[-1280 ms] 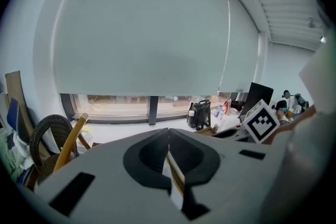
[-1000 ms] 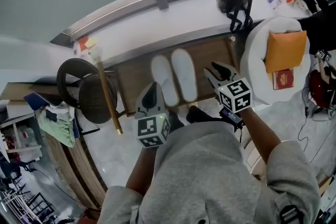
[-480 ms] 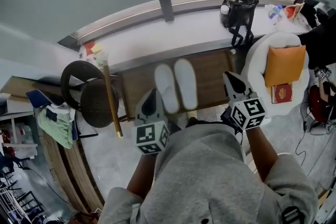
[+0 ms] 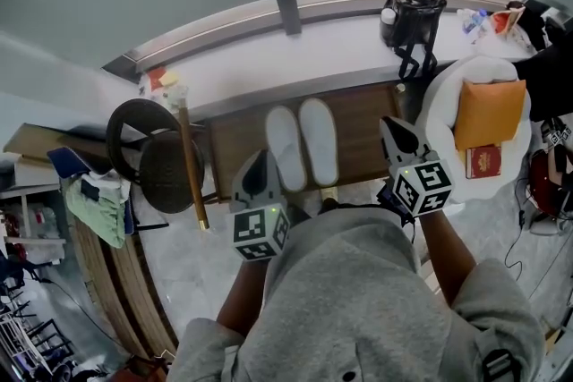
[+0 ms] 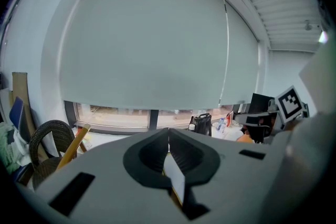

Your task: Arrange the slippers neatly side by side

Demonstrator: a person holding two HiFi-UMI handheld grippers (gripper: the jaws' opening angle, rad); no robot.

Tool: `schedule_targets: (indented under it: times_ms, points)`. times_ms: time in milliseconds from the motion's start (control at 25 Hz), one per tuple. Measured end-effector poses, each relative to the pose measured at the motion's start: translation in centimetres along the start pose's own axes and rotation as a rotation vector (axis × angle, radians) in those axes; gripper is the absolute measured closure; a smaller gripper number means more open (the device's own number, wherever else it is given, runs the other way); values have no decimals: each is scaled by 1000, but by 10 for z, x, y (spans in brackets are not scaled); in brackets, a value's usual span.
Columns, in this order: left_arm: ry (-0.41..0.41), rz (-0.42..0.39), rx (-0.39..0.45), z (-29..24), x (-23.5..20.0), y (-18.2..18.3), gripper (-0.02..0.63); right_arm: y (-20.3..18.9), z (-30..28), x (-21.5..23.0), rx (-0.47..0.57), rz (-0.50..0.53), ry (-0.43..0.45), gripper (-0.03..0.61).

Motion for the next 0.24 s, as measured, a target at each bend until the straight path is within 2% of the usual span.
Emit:
schedule_targets:
  times_ms: [240]
  points:
    - [9, 1, 4, -2, 0, 0, 598, 1, -5, 3, 1, 1, 11, 552]
Point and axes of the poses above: the fingertips, and each gripper's own axes: z backward along the fingers, x to its right, y out of its top, the point moved 2 cm from there along z, backward along the fingers, and after that the axes turned 3 degrees about -x, right-handed, at the moved point
